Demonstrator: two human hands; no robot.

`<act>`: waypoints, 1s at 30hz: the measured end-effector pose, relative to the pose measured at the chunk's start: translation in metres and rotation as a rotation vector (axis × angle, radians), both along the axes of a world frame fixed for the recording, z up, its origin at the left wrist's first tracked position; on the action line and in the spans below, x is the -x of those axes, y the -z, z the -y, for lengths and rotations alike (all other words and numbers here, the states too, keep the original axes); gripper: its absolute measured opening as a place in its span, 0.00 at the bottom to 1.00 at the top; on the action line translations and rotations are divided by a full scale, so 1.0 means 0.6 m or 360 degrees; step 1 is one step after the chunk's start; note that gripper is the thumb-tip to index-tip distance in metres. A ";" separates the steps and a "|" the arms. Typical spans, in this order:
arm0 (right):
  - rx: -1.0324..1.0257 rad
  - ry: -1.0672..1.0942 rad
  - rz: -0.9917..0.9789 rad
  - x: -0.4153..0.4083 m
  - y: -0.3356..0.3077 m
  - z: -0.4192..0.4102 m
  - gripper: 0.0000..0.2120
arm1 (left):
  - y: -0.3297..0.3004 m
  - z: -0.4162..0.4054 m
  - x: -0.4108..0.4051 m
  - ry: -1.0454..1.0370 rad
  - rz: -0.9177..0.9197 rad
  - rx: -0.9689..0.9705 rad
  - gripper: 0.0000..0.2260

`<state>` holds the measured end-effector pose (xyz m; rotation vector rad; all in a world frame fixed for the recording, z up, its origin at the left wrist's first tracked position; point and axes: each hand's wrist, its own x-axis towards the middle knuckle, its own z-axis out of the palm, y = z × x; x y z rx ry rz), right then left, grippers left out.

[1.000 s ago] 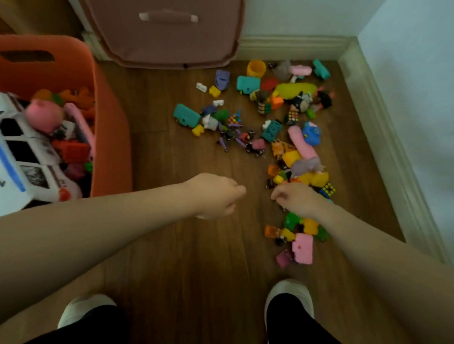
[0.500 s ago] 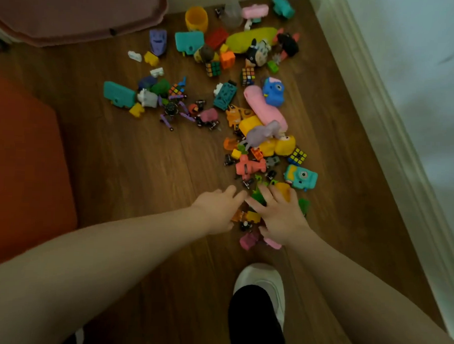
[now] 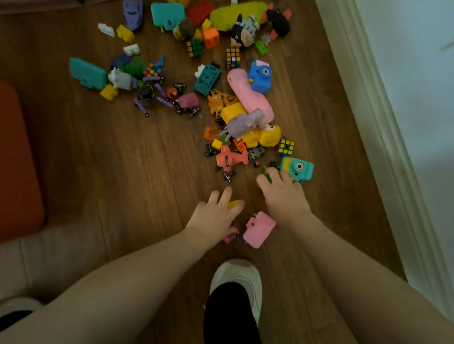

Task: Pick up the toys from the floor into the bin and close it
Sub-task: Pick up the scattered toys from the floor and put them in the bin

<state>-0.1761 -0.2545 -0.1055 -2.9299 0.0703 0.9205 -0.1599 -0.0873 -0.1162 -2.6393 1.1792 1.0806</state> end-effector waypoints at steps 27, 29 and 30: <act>-0.2636 0.1885 -0.0432 -0.184 -0.215 -0.256 0.12 | -0.308 -0.298 -0.213 -0.0901 -0.0521 0.0717 0.07; -0.2590 0.1830 -0.0374 -0.209 -0.234 -0.308 0.11 | -0.333 -0.348 -0.216 -0.0985 -0.0350 0.0765 0.09; -0.2547 0.1824 -0.0285 -0.223 -0.243 -0.340 0.11 | -0.343 -0.374 -0.217 -0.1032 -0.0240 0.0818 0.09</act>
